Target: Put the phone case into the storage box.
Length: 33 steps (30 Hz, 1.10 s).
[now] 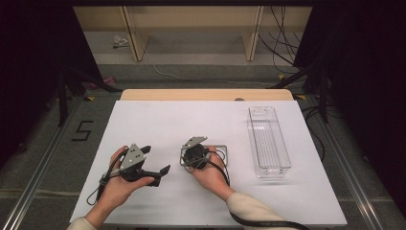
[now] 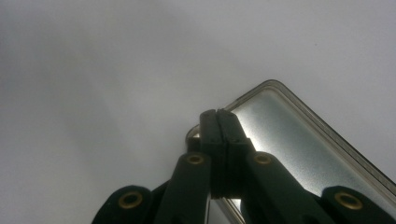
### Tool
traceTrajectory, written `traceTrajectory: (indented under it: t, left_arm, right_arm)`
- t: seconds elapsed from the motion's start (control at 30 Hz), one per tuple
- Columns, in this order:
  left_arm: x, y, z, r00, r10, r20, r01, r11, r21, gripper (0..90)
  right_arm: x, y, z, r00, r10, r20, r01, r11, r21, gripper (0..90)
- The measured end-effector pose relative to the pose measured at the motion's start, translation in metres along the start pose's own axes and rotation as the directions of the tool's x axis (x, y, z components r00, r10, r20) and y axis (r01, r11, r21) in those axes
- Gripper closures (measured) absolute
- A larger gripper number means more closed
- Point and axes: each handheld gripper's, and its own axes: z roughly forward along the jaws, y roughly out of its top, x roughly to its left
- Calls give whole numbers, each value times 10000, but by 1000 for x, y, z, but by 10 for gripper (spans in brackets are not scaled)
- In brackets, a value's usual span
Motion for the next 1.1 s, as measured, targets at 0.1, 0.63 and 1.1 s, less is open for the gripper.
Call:
traceTrajectory:
  t: [0.1,0.63,1.1]
  left_arm:
    - [-1,0,0,10000,-34,18,34,10000,5,36]
    - [0,0,0,10000,-35,7,35,10000,50,36]
    - [1,0,0,10000,-71,-1,71,10000,39,36]
  right_arm:
    - [-2,0,2,9998,171,39,-172,9998,102,900]
    - [-1,0,8,9988,497,-24,-495,9974,533,900]
    - [0,2,12,9987,502,7,-501,9956,786,900]
